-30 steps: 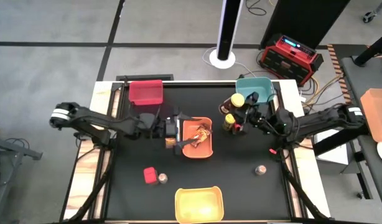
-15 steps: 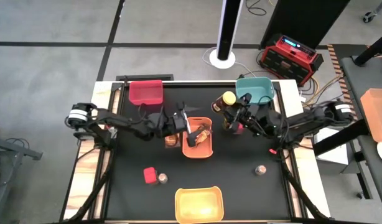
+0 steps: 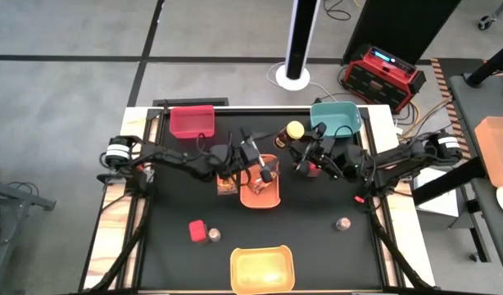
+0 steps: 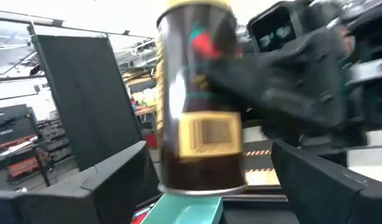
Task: Sort spices by type
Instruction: Put the left yellow seasoning bottle into the blue bin
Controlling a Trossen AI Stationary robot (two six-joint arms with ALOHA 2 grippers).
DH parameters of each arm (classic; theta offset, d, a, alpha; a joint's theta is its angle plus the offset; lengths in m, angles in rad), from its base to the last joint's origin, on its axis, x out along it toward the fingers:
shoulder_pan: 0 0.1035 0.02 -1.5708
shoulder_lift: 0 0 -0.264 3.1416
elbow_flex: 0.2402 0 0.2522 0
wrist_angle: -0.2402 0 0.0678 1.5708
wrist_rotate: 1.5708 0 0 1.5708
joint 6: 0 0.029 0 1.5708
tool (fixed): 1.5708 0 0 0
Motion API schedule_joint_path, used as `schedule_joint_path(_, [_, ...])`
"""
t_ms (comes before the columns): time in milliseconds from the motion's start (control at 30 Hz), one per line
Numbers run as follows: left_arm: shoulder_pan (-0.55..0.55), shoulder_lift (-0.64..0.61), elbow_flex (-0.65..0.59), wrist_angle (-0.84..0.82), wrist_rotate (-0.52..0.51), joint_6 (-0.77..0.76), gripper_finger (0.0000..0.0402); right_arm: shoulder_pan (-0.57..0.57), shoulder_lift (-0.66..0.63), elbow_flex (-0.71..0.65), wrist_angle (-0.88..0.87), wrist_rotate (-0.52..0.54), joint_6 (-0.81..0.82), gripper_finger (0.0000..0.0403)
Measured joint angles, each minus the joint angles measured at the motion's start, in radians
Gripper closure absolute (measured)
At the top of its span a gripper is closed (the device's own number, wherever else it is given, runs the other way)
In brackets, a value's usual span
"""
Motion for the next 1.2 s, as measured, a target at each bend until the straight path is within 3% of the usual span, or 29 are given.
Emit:
schedule_joint_path(467, [0.035, 0.004, 0.008, -0.013, 0.14, -0.032, 0.0079, 0.002, 0.002, 0.0, -0.011, -0.001, 0.016, 0.0233])
schedule_joint_path(733, [0.044, 0.008, 0.025, -0.034, 0.132, -0.048, 0.0093, 0.002, 0.012, 0.0, -0.012, -0.001, 0.027, 0.0233])
schedule_joint_path(900, [0.045, 0.008, 0.067, -0.141, 0.139, -0.047, 0.0097, 0.002, 0.012, 0.0, -0.012, -0.002, 0.028, 0.0233])
schedule_joint_path(1200, [0.045, 0.008, 0.064, -0.15, 0.126, -0.034, 0.0193, 0.004, 0.011, 0.0, -0.013, -0.007, 0.017, 0.0233])
